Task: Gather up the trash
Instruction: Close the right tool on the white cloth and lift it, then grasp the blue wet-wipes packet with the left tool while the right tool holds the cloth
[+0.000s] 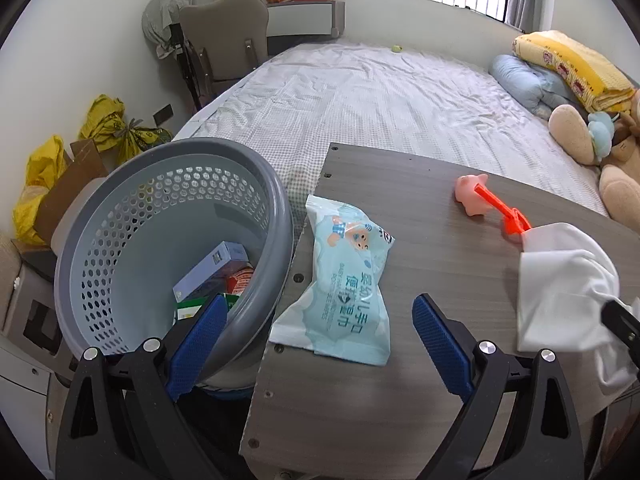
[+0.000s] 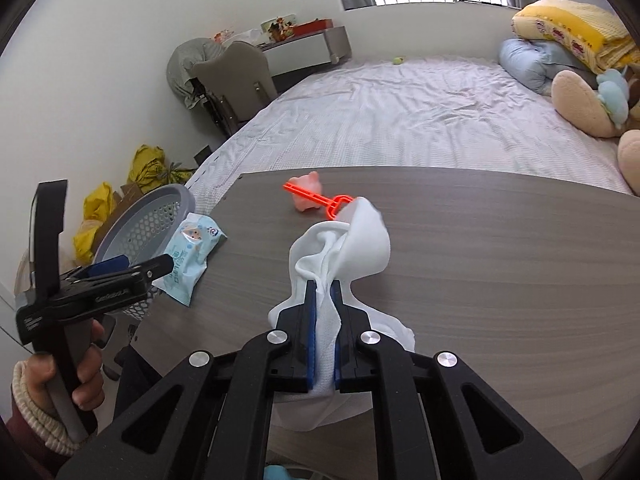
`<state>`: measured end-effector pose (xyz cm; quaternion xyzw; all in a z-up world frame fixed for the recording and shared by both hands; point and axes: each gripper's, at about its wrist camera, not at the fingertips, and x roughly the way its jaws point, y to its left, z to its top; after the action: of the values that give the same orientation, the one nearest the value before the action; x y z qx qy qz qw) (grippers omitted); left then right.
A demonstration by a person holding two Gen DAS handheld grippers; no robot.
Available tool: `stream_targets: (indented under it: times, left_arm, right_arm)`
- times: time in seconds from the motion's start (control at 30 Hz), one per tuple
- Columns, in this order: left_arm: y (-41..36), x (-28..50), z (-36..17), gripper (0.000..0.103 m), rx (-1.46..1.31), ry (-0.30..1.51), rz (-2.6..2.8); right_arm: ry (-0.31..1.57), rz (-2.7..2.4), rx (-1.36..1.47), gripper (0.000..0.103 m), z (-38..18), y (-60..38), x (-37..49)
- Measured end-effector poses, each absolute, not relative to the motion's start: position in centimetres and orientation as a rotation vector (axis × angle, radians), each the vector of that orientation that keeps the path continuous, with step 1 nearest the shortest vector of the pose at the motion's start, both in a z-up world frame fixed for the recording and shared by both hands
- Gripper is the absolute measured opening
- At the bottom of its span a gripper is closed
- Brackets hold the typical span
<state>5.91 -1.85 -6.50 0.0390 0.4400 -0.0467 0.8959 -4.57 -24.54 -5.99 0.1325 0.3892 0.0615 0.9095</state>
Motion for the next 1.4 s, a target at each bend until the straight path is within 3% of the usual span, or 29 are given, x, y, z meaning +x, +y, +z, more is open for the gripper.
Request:
stream_targets:
  times: [0.2,0.5,0.87,1.4]
  left_arm:
    - [-3.2,7.1,-7.6,0.092,0.1,0.911,-0.108]
    - [-4.8,8.2,-9.0,0.08,0.145,0.927,-0.097]
    - [-5.6,8.9,-9.9,0.056,0.14,0.962,-0.123]
    - [-6.0,5.3,-5.2,0.055,0.091,0.889,-0.25]
  right_arm:
    - [0.801,0.133,0.328,0.006,-6.6,-25.4,-5.5]
    - [0.772,0.128,0.365,0.006,-6.1,-27.0,-6.5]
    - [0.766,0.127,0.383,0.006,-5.8,-27.3,-7.3]
    - [0.707,0.107,0.347,0.006,-2.9,-27.3,-8.1]
